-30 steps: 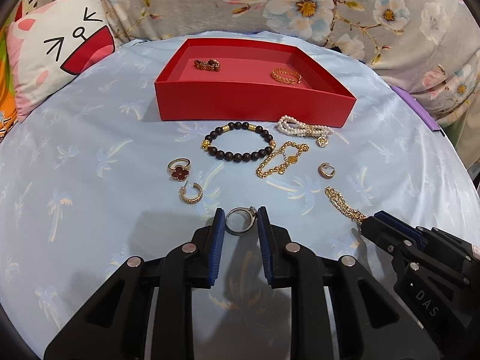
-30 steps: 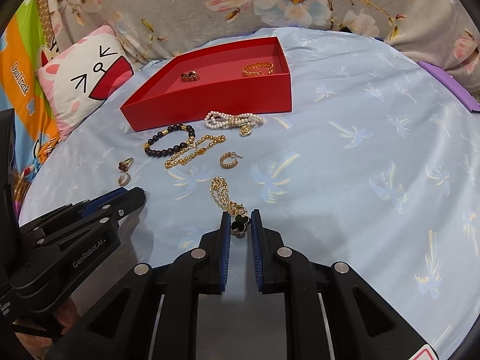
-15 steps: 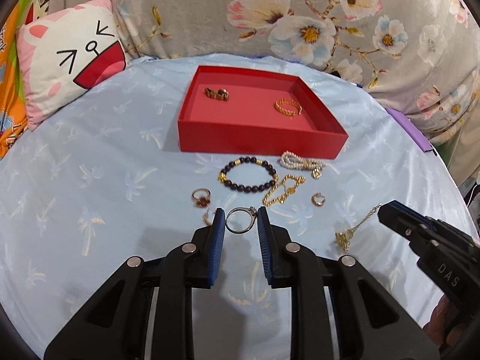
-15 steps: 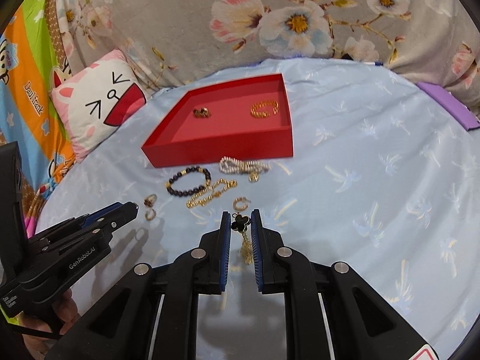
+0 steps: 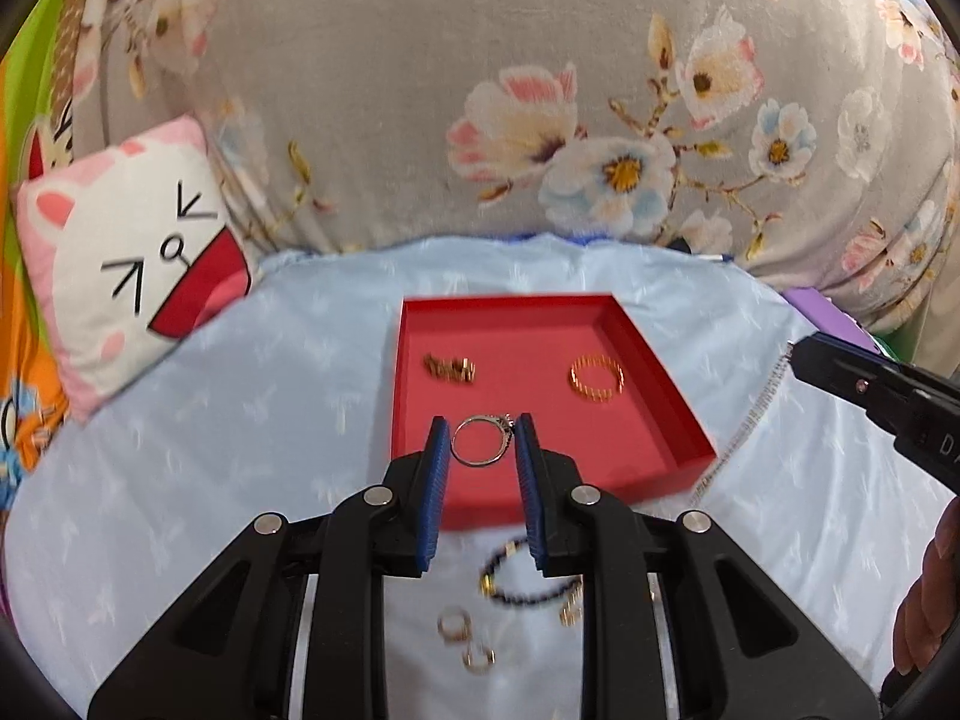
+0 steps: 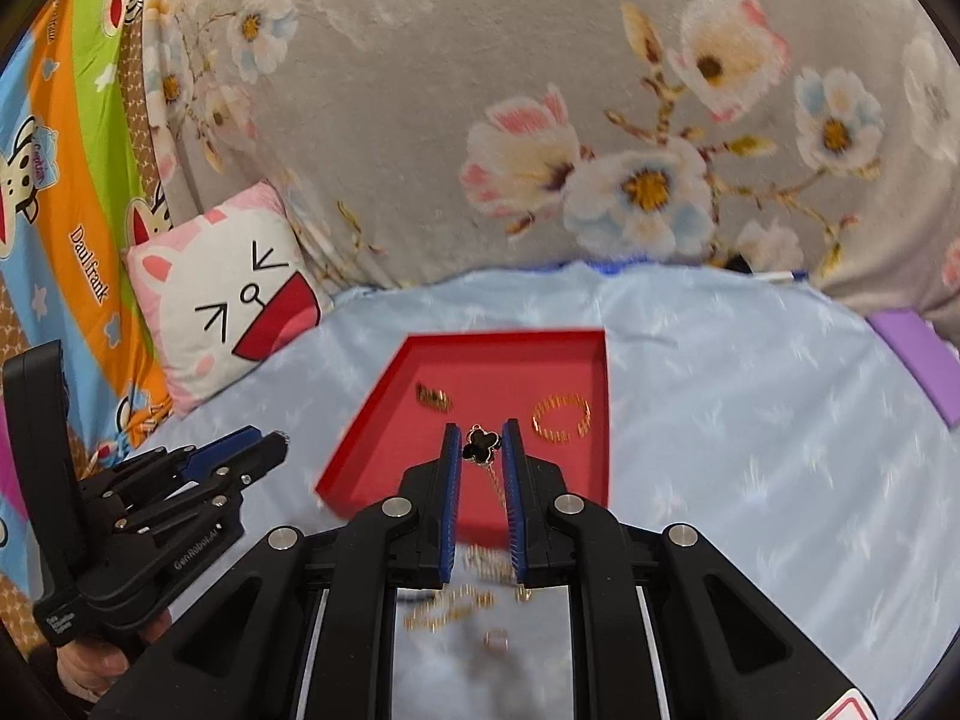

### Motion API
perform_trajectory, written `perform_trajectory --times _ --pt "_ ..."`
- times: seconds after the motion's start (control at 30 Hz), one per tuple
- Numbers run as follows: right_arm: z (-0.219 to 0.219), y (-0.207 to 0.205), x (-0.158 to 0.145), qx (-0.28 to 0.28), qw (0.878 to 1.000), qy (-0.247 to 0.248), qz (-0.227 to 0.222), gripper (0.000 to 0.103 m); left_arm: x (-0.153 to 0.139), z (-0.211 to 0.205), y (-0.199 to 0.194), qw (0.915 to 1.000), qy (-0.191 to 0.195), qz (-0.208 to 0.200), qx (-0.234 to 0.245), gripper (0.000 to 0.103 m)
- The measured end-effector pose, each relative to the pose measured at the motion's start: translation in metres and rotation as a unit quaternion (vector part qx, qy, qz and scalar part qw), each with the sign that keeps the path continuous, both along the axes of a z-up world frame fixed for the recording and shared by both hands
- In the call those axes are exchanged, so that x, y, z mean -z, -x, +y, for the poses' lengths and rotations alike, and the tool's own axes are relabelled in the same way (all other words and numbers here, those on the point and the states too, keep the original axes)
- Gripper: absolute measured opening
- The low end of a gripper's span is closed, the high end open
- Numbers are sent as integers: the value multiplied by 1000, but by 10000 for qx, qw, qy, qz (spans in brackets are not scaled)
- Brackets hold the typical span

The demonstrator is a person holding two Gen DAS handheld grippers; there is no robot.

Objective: Organize jewelry
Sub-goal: 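Carry the ring with the left tool while the right tool carries the chain into the box, releasing both, then withdraw both open tools from the red box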

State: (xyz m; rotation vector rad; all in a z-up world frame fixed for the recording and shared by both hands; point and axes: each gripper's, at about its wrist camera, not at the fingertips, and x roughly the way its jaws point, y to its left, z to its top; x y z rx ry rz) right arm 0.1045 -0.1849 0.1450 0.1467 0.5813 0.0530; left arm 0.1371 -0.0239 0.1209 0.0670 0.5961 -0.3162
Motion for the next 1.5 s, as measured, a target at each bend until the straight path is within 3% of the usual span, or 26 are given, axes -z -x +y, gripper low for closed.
perform_trajectory --times 0.23,0.5,0.77,0.83,0.9,1.2,1.5 --pt "-5 -72 -3 7 9999 -111 63 13 -7 -17 -62 9999 88 24 53 21" --pt "-16 -122 66 114 9969 6 774 13 43 -31 -121 9979 98 634 41 21" --pt "-27 -140 114 202 9917 -45 1265 14 85 -32 -144 9945 16 1049 -52 23" --pt "-28 -141 120 226 9914 -49 1290 16 90 -31 -145 9939 27 1103 -84 26" --pt "-28 -141 121 247 9911 -30 1306 18 92 -31 -145 9940 7 1080 -148 40" --pt "-34 -116 104 388 9943 -38 993 27 78 -18 -132 9958 79 862 -283 46" --pt "-29 -38 94 361 9960 -214 794 33 65 8 -65 9974 71 622 -350 50"
